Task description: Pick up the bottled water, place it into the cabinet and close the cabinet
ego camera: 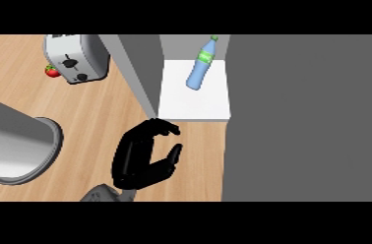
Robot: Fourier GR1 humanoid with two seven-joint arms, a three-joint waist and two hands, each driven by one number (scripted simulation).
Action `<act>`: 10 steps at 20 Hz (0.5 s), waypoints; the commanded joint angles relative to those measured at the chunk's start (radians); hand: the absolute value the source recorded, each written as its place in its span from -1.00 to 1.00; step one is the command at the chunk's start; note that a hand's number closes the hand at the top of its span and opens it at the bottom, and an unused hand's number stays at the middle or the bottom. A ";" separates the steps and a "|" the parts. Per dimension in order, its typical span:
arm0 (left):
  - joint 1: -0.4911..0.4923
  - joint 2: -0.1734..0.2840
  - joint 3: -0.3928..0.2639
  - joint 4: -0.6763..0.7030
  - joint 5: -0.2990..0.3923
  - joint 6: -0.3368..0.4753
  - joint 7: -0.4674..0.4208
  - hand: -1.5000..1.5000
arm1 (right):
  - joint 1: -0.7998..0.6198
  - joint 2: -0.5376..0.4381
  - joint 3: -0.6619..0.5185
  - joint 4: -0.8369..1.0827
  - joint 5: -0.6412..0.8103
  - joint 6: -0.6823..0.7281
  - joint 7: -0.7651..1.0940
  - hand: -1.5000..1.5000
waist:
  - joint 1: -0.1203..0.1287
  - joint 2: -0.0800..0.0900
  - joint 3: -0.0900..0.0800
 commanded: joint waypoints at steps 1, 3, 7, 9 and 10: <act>0.124 0.087 0.037 -0.103 0.014 -0.017 -0.034 -1.00 | 0.036 -0.055 -0.006 -0.175 0.109 0.067 -0.011 1.00 | -0.008 -0.004 -0.001; 0.186 0.136 0.043 -0.147 0.019 -0.024 -0.033 -1.00 | 0.026 -0.057 0.016 -0.212 0.129 0.065 -0.007 1.00 | -0.001 -0.005 -0.001; 0.259 0.190 0.112 -0.222 0.078 -0.065 -0.041 -1.00 | 0.040 -0.061 0.099 -0.242 0.188 0.082 -0.010 1.00 | -0.007 -0.005 -0.002; 0.277 0.214 0.131 -0.264 0.088 -0.070 -0.031 -1.00 | 0.079 -0.090 0.171 -0.284 0.204 0.101 0.037 1.00 | -0.008 -0.001 -0.002; 0.316 0.211 0.137 -0.245 0.113 -0.100 -0.055 -1.00 | 0.062 -0.096 0.228 -0.302 0.231 0.110 0.058 1.00 | 0.002 -0.001 -0.005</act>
